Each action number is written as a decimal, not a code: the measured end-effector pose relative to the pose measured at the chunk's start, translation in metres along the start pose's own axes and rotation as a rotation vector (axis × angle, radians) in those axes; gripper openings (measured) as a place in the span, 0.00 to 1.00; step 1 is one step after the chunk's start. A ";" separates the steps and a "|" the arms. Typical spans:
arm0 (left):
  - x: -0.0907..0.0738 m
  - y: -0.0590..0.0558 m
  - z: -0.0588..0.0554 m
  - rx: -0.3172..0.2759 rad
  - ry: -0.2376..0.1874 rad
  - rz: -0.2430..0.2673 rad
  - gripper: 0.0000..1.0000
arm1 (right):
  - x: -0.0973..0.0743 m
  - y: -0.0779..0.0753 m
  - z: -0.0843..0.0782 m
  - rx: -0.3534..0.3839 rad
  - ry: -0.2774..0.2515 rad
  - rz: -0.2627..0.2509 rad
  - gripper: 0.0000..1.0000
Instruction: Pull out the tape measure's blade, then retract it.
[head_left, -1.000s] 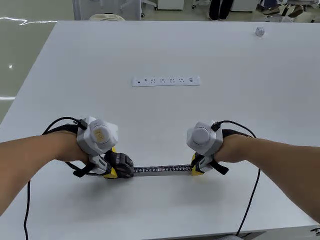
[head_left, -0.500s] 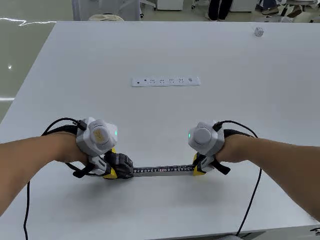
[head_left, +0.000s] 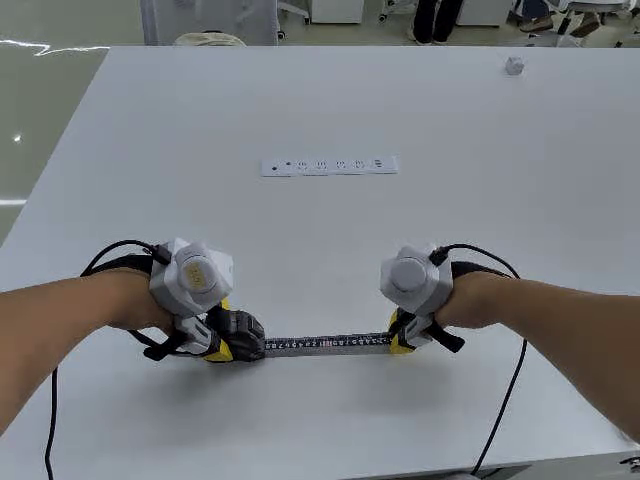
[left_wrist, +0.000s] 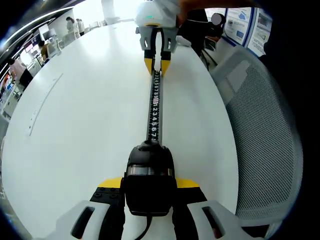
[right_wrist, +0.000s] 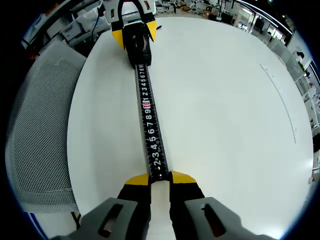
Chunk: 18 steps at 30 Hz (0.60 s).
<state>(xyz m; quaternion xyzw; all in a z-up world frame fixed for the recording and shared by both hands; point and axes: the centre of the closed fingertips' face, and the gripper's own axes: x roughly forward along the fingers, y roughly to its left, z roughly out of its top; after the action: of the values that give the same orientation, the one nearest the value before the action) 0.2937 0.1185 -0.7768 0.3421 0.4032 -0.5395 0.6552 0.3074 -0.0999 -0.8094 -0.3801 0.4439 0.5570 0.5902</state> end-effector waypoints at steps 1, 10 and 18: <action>0.000 0.000 0.000 0.000 0.000 0.000 0.33 | 0.000 0.000 -0.001 0.000 0.001 0.000 0.12; -0.001 -0.001 0.000 0.000 -0.001 -0.001 0.33 | -0.002 -0.001 -0.005 0.007 0.002 -0.001 0.12; 0.000 0.000 0.000 0.000 0.001 -0.003 0.33 | -0.003 -0.003 -0.008 0.010 0.001 -0.001 0.12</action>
<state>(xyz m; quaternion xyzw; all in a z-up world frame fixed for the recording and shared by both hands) 0.2937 0.1186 -0.7765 0.3419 0.4041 -0.5402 0.6542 0.3100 -0.1091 -0.8095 -0.3776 0.4468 0.5542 0.5921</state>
